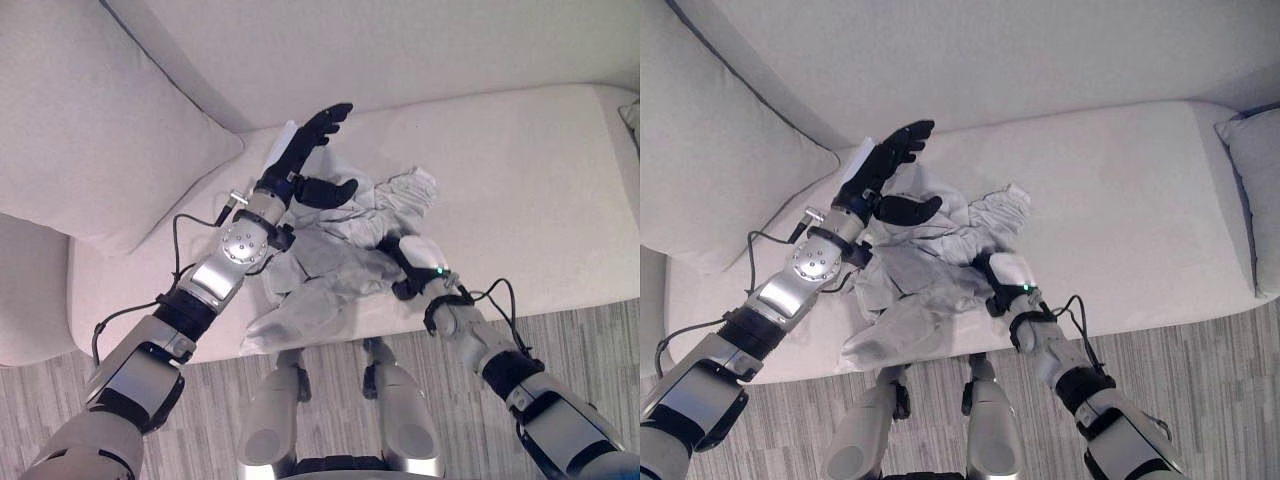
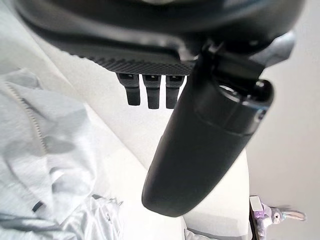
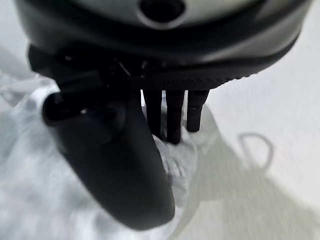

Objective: Hang the clothes on the sofa on the clothes rack.

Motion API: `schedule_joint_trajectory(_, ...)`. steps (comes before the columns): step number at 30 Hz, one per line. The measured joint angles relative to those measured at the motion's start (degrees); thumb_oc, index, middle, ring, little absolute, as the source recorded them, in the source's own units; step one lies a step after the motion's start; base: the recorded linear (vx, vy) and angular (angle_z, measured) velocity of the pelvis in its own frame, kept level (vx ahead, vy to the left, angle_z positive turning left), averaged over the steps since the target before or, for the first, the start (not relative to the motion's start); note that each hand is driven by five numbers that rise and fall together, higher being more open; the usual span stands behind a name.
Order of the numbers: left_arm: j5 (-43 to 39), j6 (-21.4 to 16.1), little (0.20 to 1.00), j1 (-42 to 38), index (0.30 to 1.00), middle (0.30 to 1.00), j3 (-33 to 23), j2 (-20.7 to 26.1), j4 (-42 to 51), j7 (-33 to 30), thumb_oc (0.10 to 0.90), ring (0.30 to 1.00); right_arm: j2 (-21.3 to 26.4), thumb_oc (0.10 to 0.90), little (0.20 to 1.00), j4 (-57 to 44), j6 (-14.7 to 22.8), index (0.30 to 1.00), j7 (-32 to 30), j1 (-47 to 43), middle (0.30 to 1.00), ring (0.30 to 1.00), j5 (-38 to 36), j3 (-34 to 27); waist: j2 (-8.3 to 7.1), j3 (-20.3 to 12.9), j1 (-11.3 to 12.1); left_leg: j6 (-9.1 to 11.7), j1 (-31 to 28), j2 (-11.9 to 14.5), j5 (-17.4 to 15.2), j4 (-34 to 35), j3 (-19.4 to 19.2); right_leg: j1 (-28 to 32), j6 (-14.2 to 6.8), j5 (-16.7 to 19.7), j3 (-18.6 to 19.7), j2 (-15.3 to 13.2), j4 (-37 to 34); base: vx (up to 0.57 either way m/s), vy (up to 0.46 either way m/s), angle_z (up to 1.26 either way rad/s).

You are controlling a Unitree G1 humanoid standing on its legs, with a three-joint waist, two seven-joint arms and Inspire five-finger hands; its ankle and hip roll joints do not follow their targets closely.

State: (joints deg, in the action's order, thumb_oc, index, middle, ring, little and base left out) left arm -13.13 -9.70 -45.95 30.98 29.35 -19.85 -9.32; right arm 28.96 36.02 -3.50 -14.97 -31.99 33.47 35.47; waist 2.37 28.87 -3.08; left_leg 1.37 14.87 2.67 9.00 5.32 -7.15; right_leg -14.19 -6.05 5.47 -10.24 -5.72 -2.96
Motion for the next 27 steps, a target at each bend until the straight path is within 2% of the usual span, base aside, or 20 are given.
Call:
schedule_joint_trajectory(4, 0.1, -0.1, 0.900, -0.7, 0.900, 0.900, -0.4, 1.6, 0.0, -0.9, 0.800, 0.900, 0.6, 0.400, 0.300, -2.1, 0.2, 0.300, 0.5, 2.2, 0.300, 0.300, -0.1, -0.7, -0.08, 0.0, 0.5, 0.0, -0.2, 0.0, 0.0, 0.0, -0.2, 0.1, 0.0, 0.0, 0.1, 0.0, -0.1, 0.03, -0.010, -0.02)
schedule_joint_trajectory(6, 0.3, 0.0, 0.900, -0.3, 0.900, 0.900, -0.5, 2.7, 0.0, -1.0, 0.800, 0.900, 2.7, 0.400, 0.300, -9.6, 1.5, 0.300, 1.0, 9.0, 0.300, 0.300, -0.6, -4.9, -0.09, 0.1, 0.7, 0.0, -0.8, -0.1, 0.0, 0.0, -0.4, 0.6, 0.0, 0.0, 0.3, -0.1, -0.1, 0.00, 0.000, 0.00)
schedule_joint_trajectory(8, 0.4, 0.0, 0.900, 0.6, 0.900, 0.900, -0.9, 3.1, 0.0, -1.1, 0.800, 0.900, 3.8, 0.400, 0.300, -12.4, 1.7, 0.300, 1.2, 12.4, 0.300, 0.300, -1.4, -7.3, -0.28, 0.2, 0.3, 0.0, -2.0, -0.3, 0.0, 0.0, -0.4, 1.8, 0.0, 0.0, 0.3, -0.2, -0.1, 0.01, -0.035, 0.01)
schedule_joint_trajectory(9, 1.1, 0.0, 0.900, 2.0, 0.900, 0.900, -1.9, 3.2, 0.2, -1.1, 0.800, 0.900, 5.3, 0.400, 0.300, -16.4, 2.9, 0.300, 1.3, 16.9, 0.300, 0.300, -3.7, -12.1, -0.30, 0.2, -0.4, 0.0, -3.0, -0.6, 0.0, 0.0, -0.4, 3.0, 0.0, 0.0, 0.3, -0.3, -0.2, 0.00, -0.045, 0.03)
schedule_joint_trajectory(11, 2.7, 0.0, 0.900, 2.9, 0.900, 0.900, -2.5, 3.5, 0.2, -1.2, 0.800, 0.900, 5.6, 0.400, 0.300, -18.8, 2.9, 0.300, 0.6, 19.4, 0.300, 0.300, -5.9, -16.8, -0.58, 0.0, -0.7, 0.0, -3.4, -0.7, 0.0, 0.0, -0.3, 3.7, 0.0, 0.0, 0.3, -0.4, -0.8, -0.02, -0.048, 0.03)
schedule_joint_trajectory(12, 3.0, 0.0, 0.900, 3.2, 0.900, 0.900, -2.7, 3.7, 0.2, -1.2, 0.800, 0.900, 6.7, 0.400, 0.300, -18.8, 3.1, 0.300, 0.6, 20.0, 0.300, 0.300, -8.2, -19.2, -0.82, 0.0, -1.6, 0.0, -3.3, -0.6, 0.0, 0.0, -0.3, 3.7, 0.0, 0.0, 0.3, -0.2, -0.9, -0.03, -0.038, 0.03)
schedule_joint_trajectory(15, 5.8, 0.0, 0.900, 5.1, 0.900, 0.900, -2.4, 3.7, 0.0, -0.7, 0.800, 0.900, 7.7, 0.400, 0.300, -18.6, 3.4, 0.300, 0.4, 20.2, 0.300, 0.300, -12.0, -23.2, -0.91, 0.0, -2.1, 0.1, -3.2, -0.3, -0.1, 0.0, -0.4, 3.3, -0.3, 0.4, 0.8, -0.1, -0.9, -0.02, -0.017, -0.08)
schedule_joint_trajectory(18, 8.6, 0.1, 0.900, 6.1, 0.900, 0.900, -2.2, 4.0, -0.6, -0.2, 0.800, 0.900, 7.9, 0.400, 0.300, -18.7, 4.3, 0.300, 0.4, 20.1, 0.300, 0.300, -14.6, -24.8, -0.96, 0.0, -2.5, 0.1, -1.6, -0.1, -0.1, 0.0, -1.0, 1.0, -0.6, 1.0, 1.9, 0.0, -0.6, -0.03, -0.015, -0.17)
schedule_joint_trajectory(23, 12.0, 0.6, 0.900, 5.0, 0.900, 0.900, 1.2, 4.1, -6.0, 0.3, 0.800, 0.900, 7.6, 0.400, 0.300, -18.8, 5.2, 0.300, 0.5, 19.6, 0.300, 0.300, -17.0, -23.0, -1.20, 0.1, -4.2, -0.3, 0.8, -0.5, 0.4, 0.0, -3.0, -2.8, -1.1, 2.3, 3.9, -0.2, -0.2, -0.02, -0.003, -0.20)
schedule_joint_trajectory(27, 16.1, 1.4, 0.900, 2.6, 0.900, 0.900, 3.1, 4.0, -8.4, 1.3, 0.800, 0.900, 7.3, 0.400, 0.300, -21.2, 6.2, 0.300, 0.5, 20.3, 0.300, 0.300, -18.4, -21.7, -2.13, 0.7, -5.4, -0.4, 2.6, -0.5, 0.4, 0.0, -4.3, -5.2, -1.1, 2.8, 5.2, -0.2, -0.2, 0.00, -0.023, -0.17)
